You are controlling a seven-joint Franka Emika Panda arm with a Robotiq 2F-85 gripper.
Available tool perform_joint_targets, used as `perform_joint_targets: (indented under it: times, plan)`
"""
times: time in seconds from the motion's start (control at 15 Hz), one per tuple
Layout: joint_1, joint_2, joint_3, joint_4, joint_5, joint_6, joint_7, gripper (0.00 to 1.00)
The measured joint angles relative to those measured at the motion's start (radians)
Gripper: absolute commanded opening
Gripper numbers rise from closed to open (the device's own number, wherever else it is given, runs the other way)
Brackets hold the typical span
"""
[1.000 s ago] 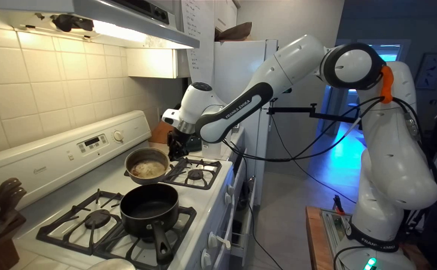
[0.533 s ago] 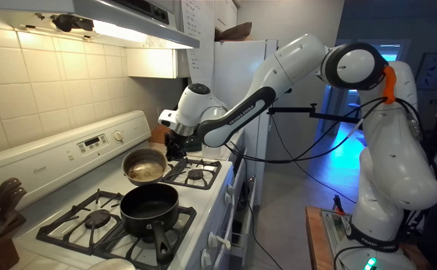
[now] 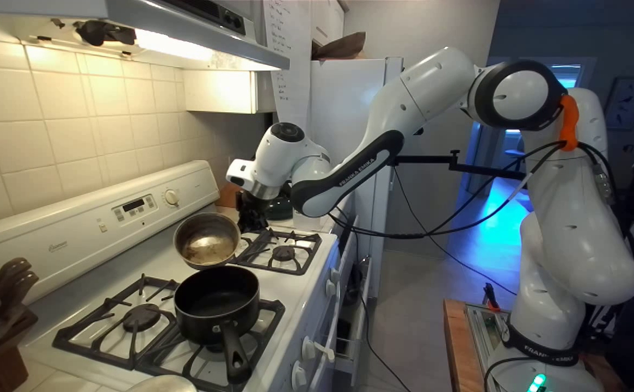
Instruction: Pour the liquid in the silver saucepan into the black saucepan.
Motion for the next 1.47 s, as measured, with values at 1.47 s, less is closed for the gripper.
perform_joint_targets:
  times: [1.47]
  plan:
    - [0.03,-0.008,0.0,0.0,-0.291,0.0,0.224,0.06]
